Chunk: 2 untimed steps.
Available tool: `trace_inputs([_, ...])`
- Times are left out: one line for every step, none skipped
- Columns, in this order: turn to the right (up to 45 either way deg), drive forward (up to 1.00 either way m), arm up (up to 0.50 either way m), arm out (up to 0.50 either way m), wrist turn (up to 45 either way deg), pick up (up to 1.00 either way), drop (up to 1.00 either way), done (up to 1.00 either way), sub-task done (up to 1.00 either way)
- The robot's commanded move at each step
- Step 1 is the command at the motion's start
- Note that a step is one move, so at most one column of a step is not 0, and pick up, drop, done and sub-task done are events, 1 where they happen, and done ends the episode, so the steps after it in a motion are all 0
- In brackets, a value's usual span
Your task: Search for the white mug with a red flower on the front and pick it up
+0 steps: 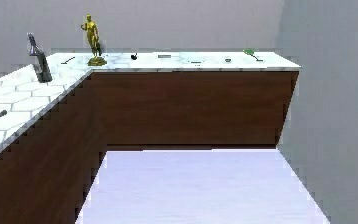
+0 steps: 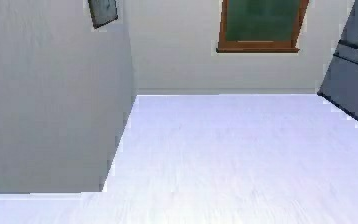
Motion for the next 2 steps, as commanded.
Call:
trace_inputs([0.0, 1.0, 0.0, 0.0, 0.0, 0.0, 0.0, 0.0, 0.0])
trace_inputs([-3.0, 0.0, 0.0, 0.0, 0.0, 0.0, 0.0, 0.0, 0.0])
